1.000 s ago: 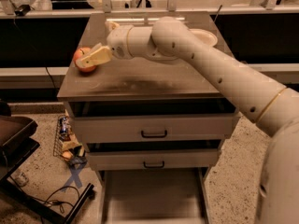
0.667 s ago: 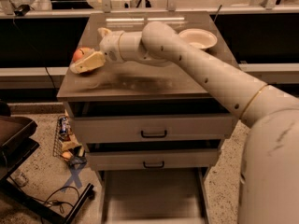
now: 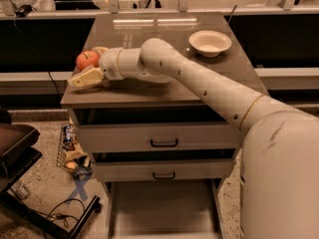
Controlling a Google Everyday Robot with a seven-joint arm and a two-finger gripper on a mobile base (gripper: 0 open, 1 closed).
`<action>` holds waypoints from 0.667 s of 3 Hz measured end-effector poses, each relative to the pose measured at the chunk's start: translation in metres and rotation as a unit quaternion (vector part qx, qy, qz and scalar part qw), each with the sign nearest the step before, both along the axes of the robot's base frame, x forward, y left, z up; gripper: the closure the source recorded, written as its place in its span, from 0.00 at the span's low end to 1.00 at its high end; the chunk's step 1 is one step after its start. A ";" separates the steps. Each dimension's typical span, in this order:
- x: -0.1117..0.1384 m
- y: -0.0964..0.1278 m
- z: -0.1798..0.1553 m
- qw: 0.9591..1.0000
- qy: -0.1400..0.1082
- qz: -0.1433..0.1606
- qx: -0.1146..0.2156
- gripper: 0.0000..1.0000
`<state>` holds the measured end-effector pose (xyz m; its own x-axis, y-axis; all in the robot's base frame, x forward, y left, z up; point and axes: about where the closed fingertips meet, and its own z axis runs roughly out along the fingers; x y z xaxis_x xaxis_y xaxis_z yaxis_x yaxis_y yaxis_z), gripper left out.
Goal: Place apple into bottom drawer
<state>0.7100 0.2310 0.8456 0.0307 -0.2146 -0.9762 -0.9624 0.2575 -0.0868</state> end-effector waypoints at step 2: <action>-0.002 0.005 -0.001 1.000 0.001 0.004 0.000 0.65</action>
Offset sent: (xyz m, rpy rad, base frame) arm -0.0011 0.0025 -0.0005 0.0002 0.0010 0.0040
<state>0.7076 0.2363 0.8448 0.0307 -0.2139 -0.9764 -0.9647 0.2493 -0.0849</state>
